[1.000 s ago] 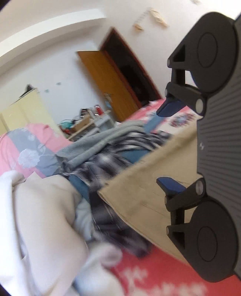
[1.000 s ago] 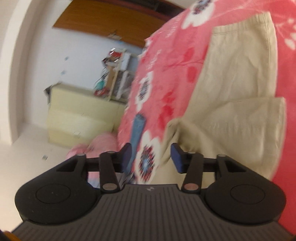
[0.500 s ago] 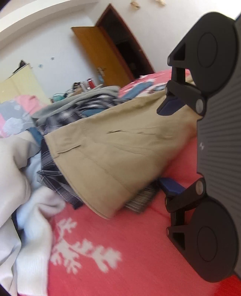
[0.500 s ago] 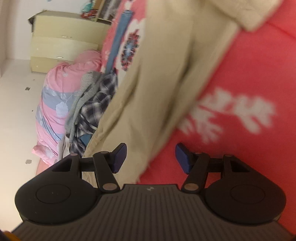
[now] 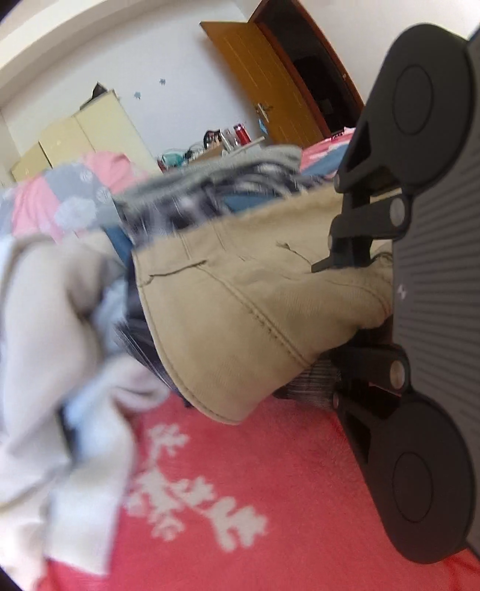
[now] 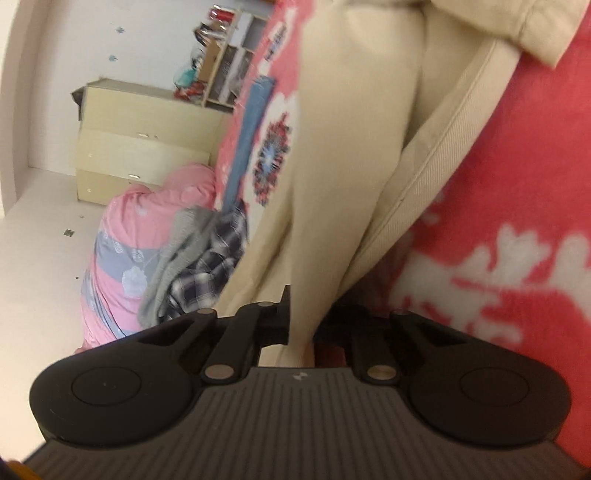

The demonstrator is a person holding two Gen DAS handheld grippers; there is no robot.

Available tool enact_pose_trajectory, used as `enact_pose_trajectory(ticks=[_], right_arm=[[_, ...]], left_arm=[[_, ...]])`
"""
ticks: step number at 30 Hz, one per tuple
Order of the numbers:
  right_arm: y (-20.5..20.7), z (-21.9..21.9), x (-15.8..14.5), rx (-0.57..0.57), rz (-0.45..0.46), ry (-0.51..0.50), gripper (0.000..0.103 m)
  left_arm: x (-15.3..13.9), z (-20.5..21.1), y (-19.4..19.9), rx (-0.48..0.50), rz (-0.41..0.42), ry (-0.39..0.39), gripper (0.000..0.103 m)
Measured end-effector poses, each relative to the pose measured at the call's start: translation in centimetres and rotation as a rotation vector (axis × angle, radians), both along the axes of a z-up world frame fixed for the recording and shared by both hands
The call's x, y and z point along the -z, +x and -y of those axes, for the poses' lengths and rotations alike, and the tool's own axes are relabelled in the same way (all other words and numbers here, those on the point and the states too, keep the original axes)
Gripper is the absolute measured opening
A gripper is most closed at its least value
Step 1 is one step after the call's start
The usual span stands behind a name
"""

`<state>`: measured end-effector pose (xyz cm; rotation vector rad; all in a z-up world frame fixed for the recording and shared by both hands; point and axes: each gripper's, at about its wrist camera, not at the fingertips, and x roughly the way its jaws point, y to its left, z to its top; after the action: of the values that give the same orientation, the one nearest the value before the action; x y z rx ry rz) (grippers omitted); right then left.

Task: Fold clothes
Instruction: 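Lower the trousers onto the bedspread and open both grippers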

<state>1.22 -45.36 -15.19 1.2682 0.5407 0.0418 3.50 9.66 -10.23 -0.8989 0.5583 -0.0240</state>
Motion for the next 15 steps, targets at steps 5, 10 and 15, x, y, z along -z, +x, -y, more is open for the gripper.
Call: enact_pose_trajectory(ticks=[5, 10, 15], right_arm=[[-3.9, -0.3, -3.2, -0.018, 0.054, 0.004, 0.004], [-10.2, -3.0, -4.6, -0.128, 0.028, 0.006, 0.004], [-12.5, -5.2, -1.7, -0.236, -0.156, -0.177, 0.017]], left_arm=[[-4.4, -2.2, -5.5, 0.054, 0.058, 0.045, 0.018], [-4.8, -6.8, -12.4, 0.08, 0.004, 0.104, 0.021], [1.2, -10.0, -14.3, 0.147, -0.156, -0.008, 0.027]])
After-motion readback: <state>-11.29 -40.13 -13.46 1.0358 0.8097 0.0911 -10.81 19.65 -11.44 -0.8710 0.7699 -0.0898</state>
